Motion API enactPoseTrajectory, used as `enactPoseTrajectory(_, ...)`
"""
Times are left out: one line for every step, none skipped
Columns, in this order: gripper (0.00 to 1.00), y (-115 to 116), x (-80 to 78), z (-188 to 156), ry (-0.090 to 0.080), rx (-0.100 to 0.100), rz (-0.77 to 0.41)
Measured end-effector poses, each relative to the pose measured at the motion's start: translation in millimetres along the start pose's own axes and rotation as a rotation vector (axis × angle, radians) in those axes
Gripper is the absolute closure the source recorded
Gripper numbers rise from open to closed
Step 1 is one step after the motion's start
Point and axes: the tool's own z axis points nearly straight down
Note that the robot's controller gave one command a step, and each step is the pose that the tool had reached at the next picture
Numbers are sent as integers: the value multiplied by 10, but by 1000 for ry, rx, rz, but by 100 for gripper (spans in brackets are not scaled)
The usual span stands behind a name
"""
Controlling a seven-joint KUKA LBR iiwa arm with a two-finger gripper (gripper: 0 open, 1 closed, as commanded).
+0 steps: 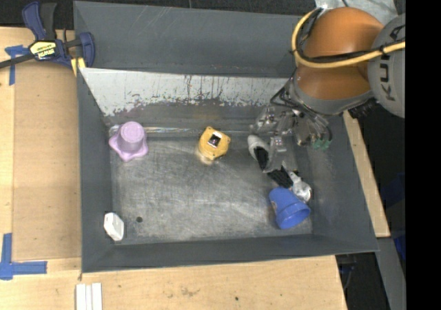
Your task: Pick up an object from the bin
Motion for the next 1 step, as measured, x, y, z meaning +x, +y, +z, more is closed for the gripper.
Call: enactPoseTrajectory(100,-7,-34,-332,8,-1,-54)
